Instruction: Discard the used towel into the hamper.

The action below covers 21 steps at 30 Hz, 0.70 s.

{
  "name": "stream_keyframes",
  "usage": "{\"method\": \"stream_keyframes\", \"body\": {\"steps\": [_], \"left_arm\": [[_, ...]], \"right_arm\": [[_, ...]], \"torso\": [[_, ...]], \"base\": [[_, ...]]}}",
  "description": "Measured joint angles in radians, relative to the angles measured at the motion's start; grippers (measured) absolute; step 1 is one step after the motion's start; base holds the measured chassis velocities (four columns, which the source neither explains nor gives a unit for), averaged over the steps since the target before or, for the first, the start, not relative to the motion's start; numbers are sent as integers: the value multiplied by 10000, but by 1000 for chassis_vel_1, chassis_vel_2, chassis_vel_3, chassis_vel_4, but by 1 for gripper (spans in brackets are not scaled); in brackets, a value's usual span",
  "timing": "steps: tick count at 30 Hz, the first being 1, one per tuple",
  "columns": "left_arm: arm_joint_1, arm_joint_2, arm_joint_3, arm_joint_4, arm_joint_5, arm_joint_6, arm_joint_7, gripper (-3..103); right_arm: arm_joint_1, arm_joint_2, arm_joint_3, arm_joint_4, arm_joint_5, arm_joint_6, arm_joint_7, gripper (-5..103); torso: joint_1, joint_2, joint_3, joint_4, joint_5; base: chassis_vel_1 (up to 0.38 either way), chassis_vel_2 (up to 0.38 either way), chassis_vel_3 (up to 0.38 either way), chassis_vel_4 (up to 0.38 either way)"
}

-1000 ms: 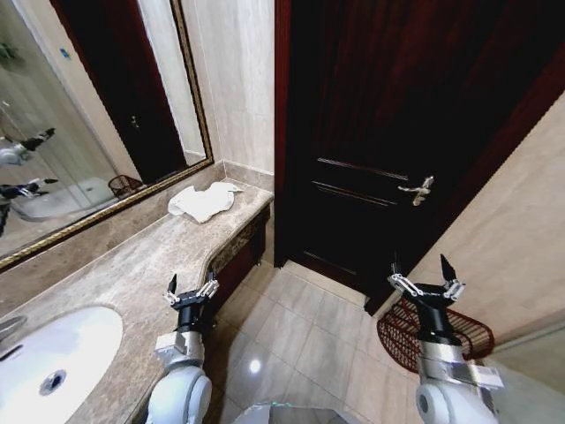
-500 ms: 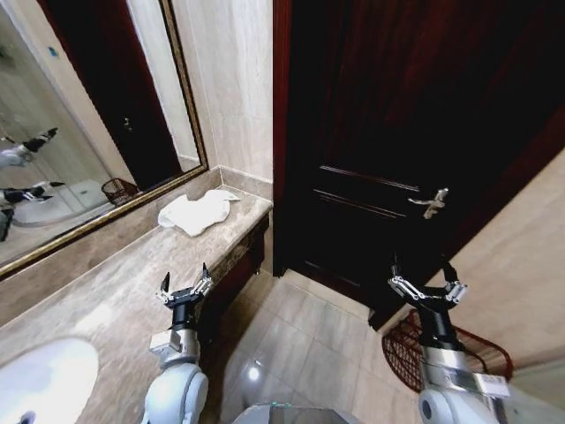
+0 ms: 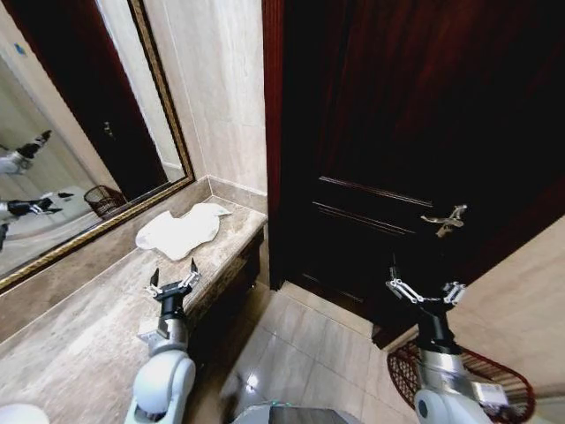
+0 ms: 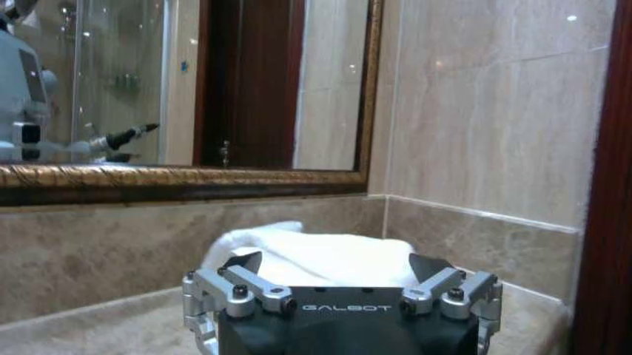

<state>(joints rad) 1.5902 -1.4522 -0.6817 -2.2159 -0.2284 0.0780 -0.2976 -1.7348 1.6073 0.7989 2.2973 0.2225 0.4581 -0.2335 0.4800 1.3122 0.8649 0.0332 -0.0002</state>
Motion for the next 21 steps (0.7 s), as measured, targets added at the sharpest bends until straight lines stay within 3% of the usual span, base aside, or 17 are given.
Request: {"method": "stream_keyframes", "body": {"steps": [9,21], "left_arm": [[-1894,610,-656,1083,-957,1225,330,100],[-3599,445,-413,2277,-1618,2472,114,100]], "right_arm": [[-25,-3,-7,-17,-202,-35,15,100],[29,0,-144,-70,-564,-268,84,100]], "torso": [[13,-1,3,-3,1],[11,-1,3,-1,0]], "base": [[14,-10,-6,10],[0,0,0,0]]}}
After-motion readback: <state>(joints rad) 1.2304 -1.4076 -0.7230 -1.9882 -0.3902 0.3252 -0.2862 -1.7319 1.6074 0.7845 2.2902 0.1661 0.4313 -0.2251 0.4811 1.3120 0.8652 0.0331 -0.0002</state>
